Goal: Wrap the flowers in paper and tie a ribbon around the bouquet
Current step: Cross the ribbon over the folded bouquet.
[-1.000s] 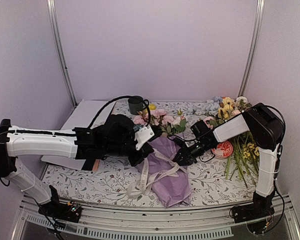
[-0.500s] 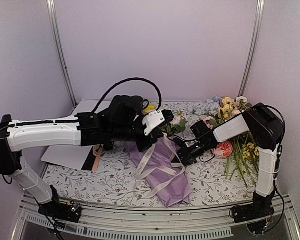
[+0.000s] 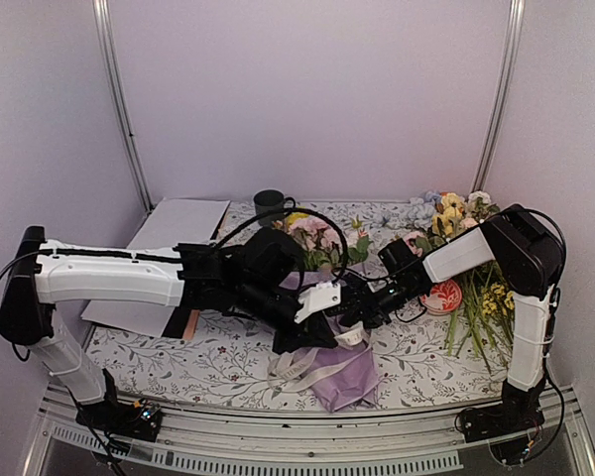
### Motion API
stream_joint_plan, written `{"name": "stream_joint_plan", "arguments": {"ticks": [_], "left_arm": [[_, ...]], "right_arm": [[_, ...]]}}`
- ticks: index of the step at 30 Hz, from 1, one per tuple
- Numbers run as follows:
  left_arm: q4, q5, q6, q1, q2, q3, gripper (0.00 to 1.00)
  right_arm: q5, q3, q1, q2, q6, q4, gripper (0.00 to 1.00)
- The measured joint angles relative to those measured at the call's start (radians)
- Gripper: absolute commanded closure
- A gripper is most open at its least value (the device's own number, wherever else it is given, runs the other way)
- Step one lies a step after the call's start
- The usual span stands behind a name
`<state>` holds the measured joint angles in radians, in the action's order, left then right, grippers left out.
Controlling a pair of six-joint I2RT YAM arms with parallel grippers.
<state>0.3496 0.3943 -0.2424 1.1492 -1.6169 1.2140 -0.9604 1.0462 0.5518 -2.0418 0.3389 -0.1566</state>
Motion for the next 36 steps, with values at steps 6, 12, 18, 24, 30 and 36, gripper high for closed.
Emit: {"name": "stream_joint_plan", "arguments": {"ticks": [6,12,18,24,30,36], "left_arm": [[0.032,-0.077,0.012,-0.010,-0.046,-0.041,1.00],[-0.015,-0.231,0.080,-0.140,-0.046,-0.041,0.98],[-0.031,-0.393,0.106,-0.251,-0.063,-0.037,0.60],[-0.002,-0.507,0.122,-0.258,-0.109,-0.040,0.45],[-0.023,-0.331,0.067,-0.227,-0.086,-0.037,0.58],[-0.021,-0.067,-0.021,-0.036,-0.129,0.073,0.51]], "right_arm": [[0.000,0.000,0.000,0.000,0.000,0.000,0.78],[0.000,0.000,0.000,0.000,0.000,0.000,0.78],[-0.001,0.000,0.000,0.000,0.000,0.000,0.78],[-0.001,0.000,0.000,0.000,0.000,0.000,0.78],[-0.001,0.000,0.000,0.000,0.000,0.000,0.78],[-0.001,0.000,0.000,0.000,0.000,0.000,0.78]]}}
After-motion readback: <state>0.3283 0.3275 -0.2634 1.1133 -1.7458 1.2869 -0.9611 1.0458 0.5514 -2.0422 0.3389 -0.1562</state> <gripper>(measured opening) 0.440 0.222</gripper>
